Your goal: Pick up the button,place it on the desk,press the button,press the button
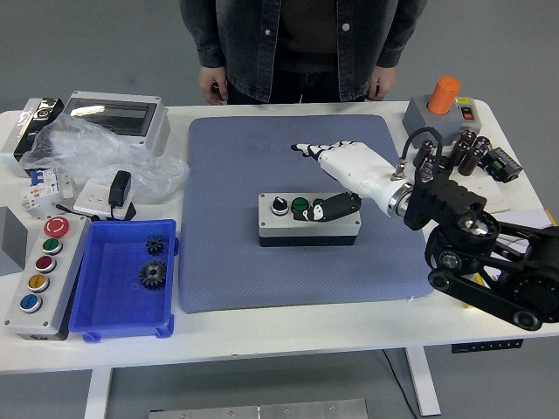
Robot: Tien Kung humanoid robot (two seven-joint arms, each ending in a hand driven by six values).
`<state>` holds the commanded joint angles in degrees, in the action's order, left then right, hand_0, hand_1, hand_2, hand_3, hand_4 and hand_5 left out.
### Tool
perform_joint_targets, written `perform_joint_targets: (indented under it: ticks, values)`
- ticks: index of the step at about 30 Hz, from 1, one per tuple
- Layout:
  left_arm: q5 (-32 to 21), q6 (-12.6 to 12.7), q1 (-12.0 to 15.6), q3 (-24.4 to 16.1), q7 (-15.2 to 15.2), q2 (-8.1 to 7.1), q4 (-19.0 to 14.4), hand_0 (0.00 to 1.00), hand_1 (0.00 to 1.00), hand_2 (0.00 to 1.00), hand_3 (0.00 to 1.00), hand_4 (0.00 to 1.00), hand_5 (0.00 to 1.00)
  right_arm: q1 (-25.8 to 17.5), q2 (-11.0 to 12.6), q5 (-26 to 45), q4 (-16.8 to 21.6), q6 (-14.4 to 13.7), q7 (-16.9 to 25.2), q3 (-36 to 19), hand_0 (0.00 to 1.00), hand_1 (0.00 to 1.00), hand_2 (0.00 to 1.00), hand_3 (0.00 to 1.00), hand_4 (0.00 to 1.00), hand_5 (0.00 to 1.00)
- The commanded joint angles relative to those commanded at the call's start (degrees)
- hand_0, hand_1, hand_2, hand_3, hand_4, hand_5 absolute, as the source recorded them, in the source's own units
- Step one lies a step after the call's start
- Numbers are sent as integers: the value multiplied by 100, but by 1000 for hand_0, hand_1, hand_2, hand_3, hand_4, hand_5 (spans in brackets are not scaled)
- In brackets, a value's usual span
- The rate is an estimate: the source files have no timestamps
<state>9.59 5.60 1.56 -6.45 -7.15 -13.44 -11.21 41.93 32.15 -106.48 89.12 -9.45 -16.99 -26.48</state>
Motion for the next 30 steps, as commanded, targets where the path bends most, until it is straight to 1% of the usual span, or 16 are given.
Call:
perform_joint_targets:
  ticks: [3, 5, 6, 8, 10, 11, 12, 14, 17, 18, 21, 23, 24, 29, 30]
  values:
    - [0, -3, 13, -6, 4, 7, 2, 685, 702, 631, 626, 595, 360, -322, 263, -387, 387, -72, -238, -379, 867, 818, 921, 998, 998, 872]
    - [1, -4, 19, -9, 6, 12, 4, 685, 702, 631, 626, 595, 360, -515, 462, -682, 651, -17, -417, -621, 867, 818, 921, 998, 998, 872]
    - [4, -4, 19, -13, 6, 12, 5, 686, 703, 631, 626, 590, 357, -593, 568, -824, 787, 32, -499, -714, 842, 789, 804, 937, 998, 945]
    - [15, -3, 17, -29, 9, 12, 4, 686, 703, 631, 626, 590, 357, -712, 755, -1064, 1035, 193, -667, -817, 842, 789, 804, 937, 998, 945]
    - [22, -4, 15, -37, 11, 10, 5, 686, 703, 631, 626, 590, 357, -801, 921, -1215, 1281, 440, -887, -845, 842, 789, 804, 937, 998, 945]
    - [23, -4, 14, -39, 12, 9, 5, 686, 703, 631, 626, 590, 357, -826, 974, -1240, 1281, 551, -985, -834, 842, 789, 804, 937, 998, 945]
    - [23, -5, 13, -40, 13, 9, 5, 686, 703, 631, 626, 588, 362, -840, 1014, -1251, 1281, 661, -1076, -811, 729, 639, 520, 897, 719, 498]
    - [18, -6, 11, -33, 13, 9, 5, 686, 703, 631, 626, 588, 362, -845, 1068, -1246, 1281, 906, -1240, -723, 729, 639, 520, 897, 719, 498]
    - [12, -11, 4, -27, 16, 11, 5, 686, 703, 631, 626, 588, 362, -811, 1081, -1202, 1281, 1173, -1382, -543, 729, 639, 520, 897, 719, 498]
    - [11, -12, 1, -25, 17, 13, 5, 686, 703, 631, 626, 587, 364, -797, 1075, -1180, 1281, 1233, -1411, -490, 608, 521, 381, 832, 536, 297]
    - [8, -14, -5, -22, 19, 15, 4, 686, 703, 631, 626, 587, 364, -765, 1044, -1109, 1281, 1348, -1461, -364, 608, 521, 381, 832, 536, 297]
    - [5, -15, -5, -20, 21, 15, 4, 686, 703, 631, 626, 587, 364, -748, 1024, -1072, 1281, 1372, -1468, -296, 608, 521, 381, 832, 536, 297]
    - [2, -16, -3, -16, 22, 14, 5, 686, 703, 631, 626, 589, 367, -737, 1014, -1058, 1281, 1374, -1467, -263, 603, 499, 288, 820, 326, 18]
    - [-14, -15, 4, -1, 21, 13, 8, 686, 703, 631, 626, 589, 367, -665, 936, -1008, 1281, 1347, -1452, -101, 603, 499, 288, 820, 326, 18]
    - [-13, -15, 3, -3, 23, 14, 7, 686, 704, 631, 626, 588, 367, -646, 915, -1000, 1281, 1339, -1449, -60, 601, 487, 282, 832, 325, 2]
